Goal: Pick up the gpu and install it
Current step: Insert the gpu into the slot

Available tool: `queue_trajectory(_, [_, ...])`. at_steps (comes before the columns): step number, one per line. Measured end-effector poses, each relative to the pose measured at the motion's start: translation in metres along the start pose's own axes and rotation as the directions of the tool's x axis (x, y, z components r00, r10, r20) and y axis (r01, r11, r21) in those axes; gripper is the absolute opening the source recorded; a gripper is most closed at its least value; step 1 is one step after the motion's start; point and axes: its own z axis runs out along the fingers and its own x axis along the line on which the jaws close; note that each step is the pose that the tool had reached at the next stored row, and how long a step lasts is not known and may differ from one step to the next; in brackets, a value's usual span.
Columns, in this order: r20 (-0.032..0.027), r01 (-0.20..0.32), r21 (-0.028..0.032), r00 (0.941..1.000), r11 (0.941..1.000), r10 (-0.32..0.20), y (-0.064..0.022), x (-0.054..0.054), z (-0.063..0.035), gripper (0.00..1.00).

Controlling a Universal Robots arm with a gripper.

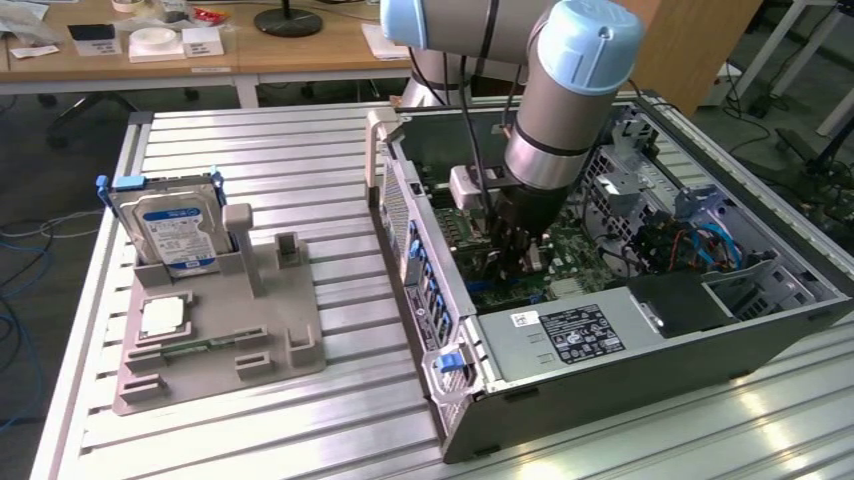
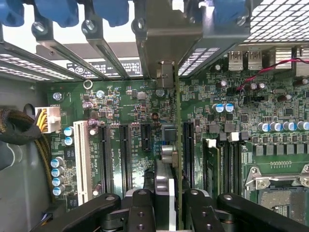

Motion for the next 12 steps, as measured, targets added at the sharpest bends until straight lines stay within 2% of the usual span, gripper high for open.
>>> queue_trajectory(6, [0.0, 0.0, 0.0, 1.0, 1.0, 0.0, 0.0, 0.0, 0.0003, 0.28])
queue_trajectory(12, [0.0002, 0.0, 0.0028, 1.0, 1.0, 0.0, 0.0017, 0.0001, 0.0007, 0.28])
